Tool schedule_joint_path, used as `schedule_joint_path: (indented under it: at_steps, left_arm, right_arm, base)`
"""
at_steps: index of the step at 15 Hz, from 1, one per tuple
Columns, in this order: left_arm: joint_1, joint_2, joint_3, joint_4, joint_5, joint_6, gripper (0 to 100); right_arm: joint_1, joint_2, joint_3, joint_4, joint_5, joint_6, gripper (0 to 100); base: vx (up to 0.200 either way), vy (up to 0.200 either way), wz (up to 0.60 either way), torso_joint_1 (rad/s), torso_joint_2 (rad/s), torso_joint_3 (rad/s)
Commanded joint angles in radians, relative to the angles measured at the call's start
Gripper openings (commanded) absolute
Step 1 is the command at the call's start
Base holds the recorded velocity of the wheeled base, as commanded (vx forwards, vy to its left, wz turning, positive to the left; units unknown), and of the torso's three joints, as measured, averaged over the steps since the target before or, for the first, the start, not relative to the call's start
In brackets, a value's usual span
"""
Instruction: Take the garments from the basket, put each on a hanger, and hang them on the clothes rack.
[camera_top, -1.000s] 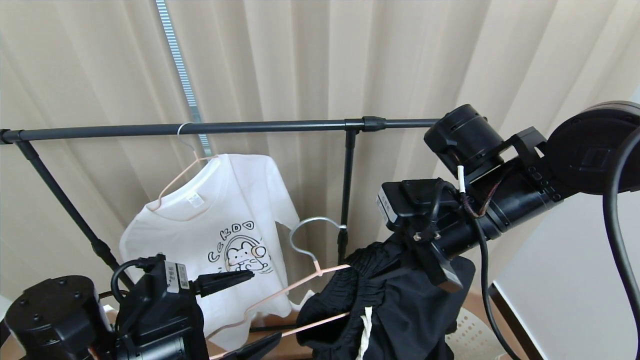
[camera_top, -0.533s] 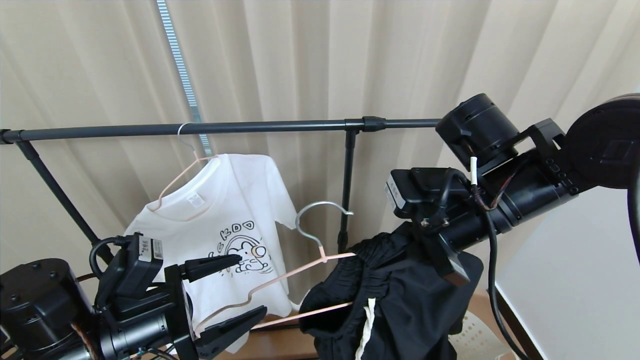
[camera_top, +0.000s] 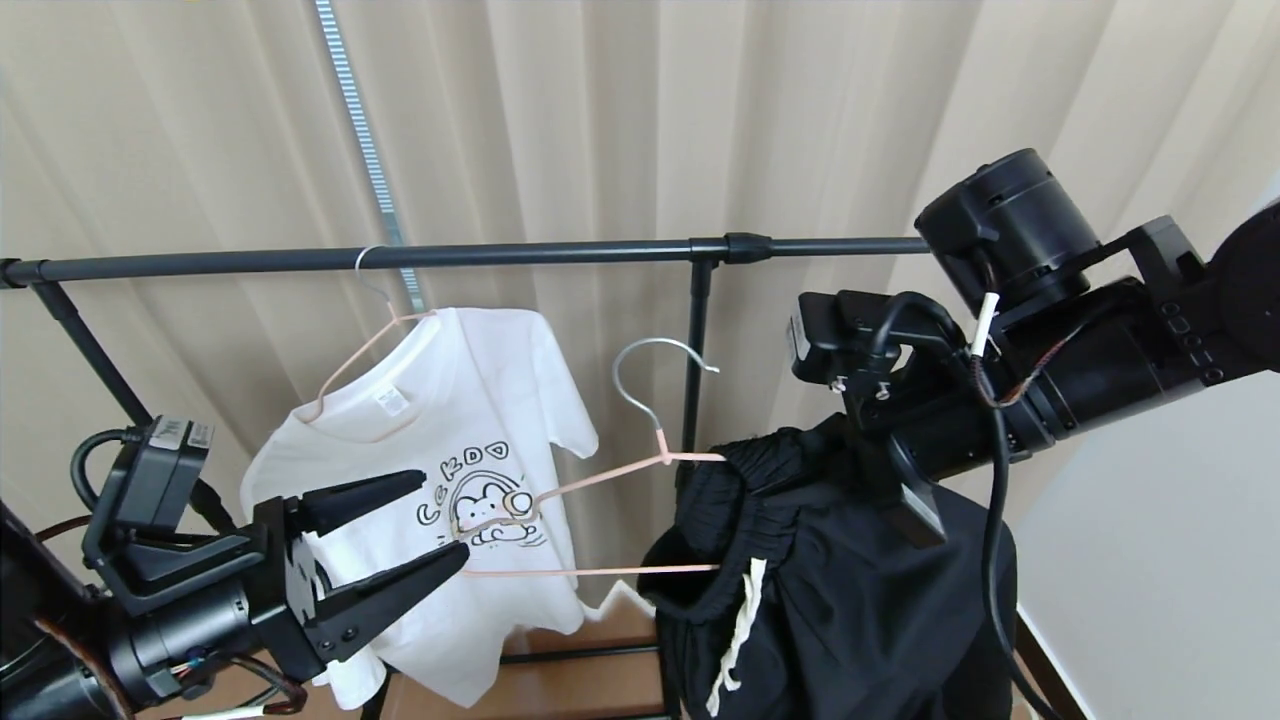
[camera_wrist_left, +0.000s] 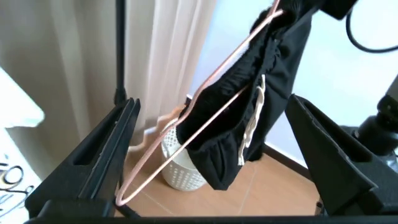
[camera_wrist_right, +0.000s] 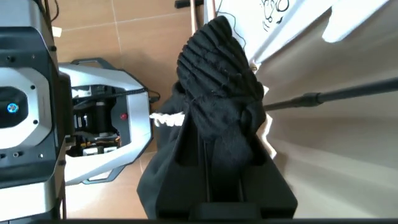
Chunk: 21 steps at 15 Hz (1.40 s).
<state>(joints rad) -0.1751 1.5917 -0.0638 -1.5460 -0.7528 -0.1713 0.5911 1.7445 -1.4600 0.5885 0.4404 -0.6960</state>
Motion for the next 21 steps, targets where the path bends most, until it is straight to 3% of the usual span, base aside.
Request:
schedule_joint_path:
  at_steps: [1, 3, 4, 5, 6, 8, 10, 14, 18, 21]
  left_arm:
    - [0.063, -0.085, 0.03, 0.095, 0.001, 0.001, 100]
    - [0.075, -0.157, 0.029, 0.357, 0.053, 0.006, 100]
    - [0.051, -0.176, 0.018, 0.481, 0.136, 0.01, 100]
    - [0.019, -0.177, 0.009, 0.537, 0.185, 0.01, 100]
    - [-0.064, -0.177, 0.009, 0.603, 0.28, 0.001, 100]
    - [-0.196, -0.153, 0.013, 0.627, 0.345, -0.051, 100]
    - [-0.293, -0.035, -0.025, 0.635, 0.389, -0.149, 100]
    - [-0.388, 0.263, -0.234, 0.632, 0.529, -0.329, 100]
    - [-0.399, 0.376, -0.407, 0.632, 0.558, -0.399, 100]
    - [-0.4, 0.422, -0.475, 0.63, 0.578, -0.407, 100]
  right_arm:
    - [-0.005, -0.066, 0.13, -0.13, 0.0, 0.007, 0]
    - [-0.008, -0.108, 0.331, -0.391, -0.005, 0.009, 0]
    - [-0.01, -0.129, 0.426, -0.518, -0.009, 0.01, 0]
    - [-0.014, -0.14, 0.475, -0.589, -0.014, 0.012, 0]
    - [-0.02, -0.161, 0.575, -0.74, -0.026, 0.015, 0]
    - [-0.02, -0.177, 0.701, -0.928, -0.06, 0.015, 0]
    - [-0.019, -0.184, 0.757, -1.044, -0.098, 0.021, 0]
    - [-0.016, -0.203, 0.776, -1.072, -0.111, 0.023, 0]
    - [-0.002, -0.221, 0.779, -1.073, -0.111, 0.041, 0]
    - [0.012, -0.233, 0.779, -1.073, -0.112, 0.087, 0]
  base:
    - [0.0, 0.0, 0.0, 0.0, 0.0, 0.0]
    - [0.0, 0.0, 0.0, 0.0, 0.0, 0.0]
    - [0.0, 0.0, 0.0, 0.0, 0.0, 0.0]
    - [0.0, 0.0, 0.0, 0.0, 0.0, 0.0]
    - [0.0, 0.0, 0.0, 0.0, 0.0, 0.0]
    - [0.0, 0.0, 0.0, 0.0, 0.0, 0.0]
    - [0.0, 0.0, 0.0, 0.0, 0.0, 0.0]
    - [0.0, 0.0, 0.0, 0.0, 0.0, 0.0]
    - [0.0, 0.0, 0.0, 0.0, 0.0, 0.0]
    - [0.0, 0.0, 0.0, 0.0, 0.0, 0.0]
